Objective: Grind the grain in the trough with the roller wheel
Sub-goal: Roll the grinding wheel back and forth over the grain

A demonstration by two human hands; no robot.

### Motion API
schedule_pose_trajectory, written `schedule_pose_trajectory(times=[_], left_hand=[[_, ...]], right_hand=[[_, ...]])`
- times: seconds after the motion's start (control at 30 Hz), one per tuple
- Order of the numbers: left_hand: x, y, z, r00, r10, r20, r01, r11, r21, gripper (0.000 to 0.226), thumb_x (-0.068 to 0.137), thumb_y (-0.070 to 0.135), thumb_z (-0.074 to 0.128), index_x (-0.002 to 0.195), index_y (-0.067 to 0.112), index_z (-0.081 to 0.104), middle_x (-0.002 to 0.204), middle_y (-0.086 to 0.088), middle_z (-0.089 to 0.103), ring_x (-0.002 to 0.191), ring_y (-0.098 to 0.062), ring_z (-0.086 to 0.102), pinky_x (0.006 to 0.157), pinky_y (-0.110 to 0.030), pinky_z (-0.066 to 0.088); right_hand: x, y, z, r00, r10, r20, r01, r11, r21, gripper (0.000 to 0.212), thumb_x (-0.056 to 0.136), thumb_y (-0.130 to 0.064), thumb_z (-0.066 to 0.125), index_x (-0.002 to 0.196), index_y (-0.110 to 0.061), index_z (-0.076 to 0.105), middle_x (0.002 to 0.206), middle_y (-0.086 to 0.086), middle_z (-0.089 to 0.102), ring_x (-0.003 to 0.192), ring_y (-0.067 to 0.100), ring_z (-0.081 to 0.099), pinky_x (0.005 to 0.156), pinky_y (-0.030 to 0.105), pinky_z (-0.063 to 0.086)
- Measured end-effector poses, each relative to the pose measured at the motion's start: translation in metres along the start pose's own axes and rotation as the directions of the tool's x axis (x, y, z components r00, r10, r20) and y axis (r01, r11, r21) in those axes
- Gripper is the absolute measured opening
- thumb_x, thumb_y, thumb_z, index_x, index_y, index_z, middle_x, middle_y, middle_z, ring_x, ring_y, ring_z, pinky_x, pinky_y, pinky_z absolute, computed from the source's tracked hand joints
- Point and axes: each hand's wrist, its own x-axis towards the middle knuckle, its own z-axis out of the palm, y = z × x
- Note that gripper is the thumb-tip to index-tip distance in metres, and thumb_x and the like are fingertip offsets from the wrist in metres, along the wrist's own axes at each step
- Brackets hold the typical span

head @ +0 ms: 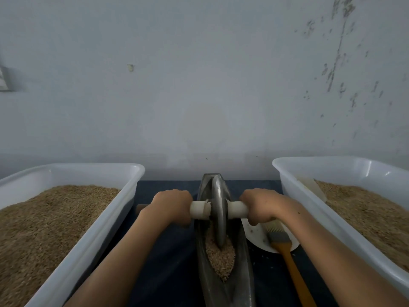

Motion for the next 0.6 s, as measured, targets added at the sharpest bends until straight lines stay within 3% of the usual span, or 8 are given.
schedule_pose_trajectory(times=[0.1,0.2,0.3,0.4,0.47,0.6], left_hand=[[-0.002,0.000,-0.001,0.997,0.001,0.073,0.000,1.000,-0.013,0.045,0.075,0.032,0.072,0.115,0.019,0.057,0.096,0.001,0.059,0.079,-0.015,0.050,0.069,-0.031,0.039],[-0.001,0.000,0.000,1.000,-0.018,0.022,0.018,1.000,-0.005,0.043,0.076,0.033,0.071,0.114,0.019,0.056,0.096,0.001,0.059,0.079,-0.016,0.050,0.069,-0.031,0.038],[0.000,0.003,0.004,0.988,-0.039,-0.147,0.043,0.999,0.025,0.032,0.082,0.031,0.063,0.112,0.021,0.056,0.098,0.002,0.060,0.087,-0.019,0.057,0.070,-0.031,0.037],[0.000,0.006,0.011,0.932,-0.049,-0.359,0.062,0.998,0.024,0.020,0.087,0.027,0.055,0.107,0.022,0.054,0.101,0.000,0.062,0.092,-0.021,0.059,0.068,-0.030,0.035],[-0.001,0.007,0.014,0.905,-0.050,-0.423,0.062,0.998,0.015,0.018,0.088,0.026,0.053,0.105,0.022,0.052,0.100,0.000,0.062,0.091,-0.021,0.059,0.067,-0.029,0.035],[0.001,0.003,0.010,0.951,-0.017,-0.307,0.025,0.999,0.024,0.025,0.086,0.027,0.058,0.110,0.021,0.055,0.104,-0.001,0.062,0.095,-0.020,0.059,0.072,-0.030,0.038]], right_hand=[[-0.002,0.000,-0.001,0.996,0.004,0.091,-0.009,0.998,0.055,0.036,0.083,-0.013,0.067,0.117,-0.009,0.057,0.101,0.008,0.063,0.080,0.017,0.059,0.059,0.021,0.043],[0.001,0.000,0.001,1.000,0.011,0.025,-0.012,0.999,0.034,0.031,0.083,-0.013,0.066,0.114,-0.012,0.058,0.088,0.002,0.057,0.075,0.015,0.057,0.054,0.021,0.039],[0.007,0.001,0.006,0.991,0.012,-0.137,-0.014,1.000,-0.015,0.024,0.085,-0.014,0.061,0.109,-0.015,0.058,0.093,0.002,0.061,0.080,0.019,0.057,0.061,0.027,0.040],[0.012,0.000,0.014,0.949,0.053,-0.309,-0.055,0.998,0.003,0.018,0.086,-0.016,0.058,0.102,-0.024,0.054,0.100,0.002,0.063,0.088,0.023,0.059,0.076,0.037,0.049],[0.013,-0.001,0.016,0.933,0.066,-0.354,-0.066,0.998,0.013,0.017,0.086,-0.015,0.057,0.096,-0.027,0.051,0.099,0.002,0.063,0.089,0.024,0.060,0.080,0.040,0.051],[0.010,0.000,0.011,0.965,0.028,-0.261,-0.039,0.998,-0.039,0.023,0.087,-0.014,0.058,0.109,-0.020,0.056,0.102,0.003,0.063,0.086,0.021,0.058,0.073,0.033,0.044]])
